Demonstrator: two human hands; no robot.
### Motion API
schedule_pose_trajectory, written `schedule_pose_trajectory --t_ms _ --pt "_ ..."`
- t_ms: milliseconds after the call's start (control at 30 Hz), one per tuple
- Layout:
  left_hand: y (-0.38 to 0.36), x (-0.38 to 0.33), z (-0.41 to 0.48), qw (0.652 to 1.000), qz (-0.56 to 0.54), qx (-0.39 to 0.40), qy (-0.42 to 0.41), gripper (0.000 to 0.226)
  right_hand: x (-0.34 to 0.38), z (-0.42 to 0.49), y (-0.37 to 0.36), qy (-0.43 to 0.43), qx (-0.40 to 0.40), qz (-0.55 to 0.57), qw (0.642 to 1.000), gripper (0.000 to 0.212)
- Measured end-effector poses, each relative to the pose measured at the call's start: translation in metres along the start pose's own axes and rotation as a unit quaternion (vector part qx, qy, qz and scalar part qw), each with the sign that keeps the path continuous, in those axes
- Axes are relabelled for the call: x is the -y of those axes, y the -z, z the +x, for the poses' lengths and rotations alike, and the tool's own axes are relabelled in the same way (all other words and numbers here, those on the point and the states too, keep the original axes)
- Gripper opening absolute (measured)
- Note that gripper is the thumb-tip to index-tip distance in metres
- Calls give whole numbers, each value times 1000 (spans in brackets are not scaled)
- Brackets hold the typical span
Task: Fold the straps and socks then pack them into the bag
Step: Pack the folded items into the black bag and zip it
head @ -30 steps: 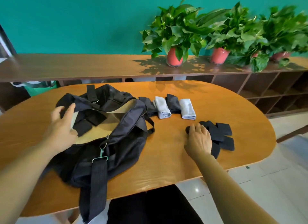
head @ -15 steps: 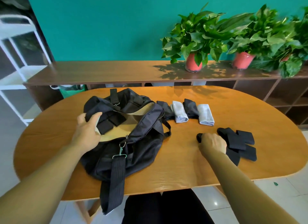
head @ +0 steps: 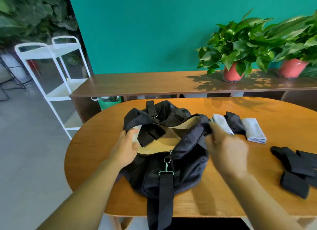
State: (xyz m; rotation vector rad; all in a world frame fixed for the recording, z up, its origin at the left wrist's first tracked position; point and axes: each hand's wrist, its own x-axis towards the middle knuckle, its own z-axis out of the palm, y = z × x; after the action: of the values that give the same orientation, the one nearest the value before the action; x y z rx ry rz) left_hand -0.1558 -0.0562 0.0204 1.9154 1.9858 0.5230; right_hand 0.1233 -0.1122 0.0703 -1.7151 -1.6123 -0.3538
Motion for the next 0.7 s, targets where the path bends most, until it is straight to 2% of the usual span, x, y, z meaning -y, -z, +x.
schedule_pose_trajectory --t_ms 67,200,267,367,400,533,600,700 --pt "3 2 2 1000 -5 -23 5 31 38 -1 -22 79 52 8 995 14" --pt "5 7 4 999 -5 -50 -8 19 90 -7 -78 169 208 -24 963 31" --pt "6 7 3 998 3 -59 -9 13 100 -12 -94 186 310 -84 928 36" --pt "6 6 4 996 26 -78 -21 10 95 -18 -106 171 415 -91 889 45" --pt "6 6 6 996 31 -76 -32 18 93 -18 -103 166 427 -94 884 50" --pt "5 4 11 996 67 -42 -52 70 96 -27 -84 189 455 -107 864 59" --pt "4 1 14 996 72 -20 -46 78 101 -34 -87 205 491 -120 838 60" --pt "1 -1 18 997 72 3 -40 89 106 -33 -109 199 511 -115 828 61"
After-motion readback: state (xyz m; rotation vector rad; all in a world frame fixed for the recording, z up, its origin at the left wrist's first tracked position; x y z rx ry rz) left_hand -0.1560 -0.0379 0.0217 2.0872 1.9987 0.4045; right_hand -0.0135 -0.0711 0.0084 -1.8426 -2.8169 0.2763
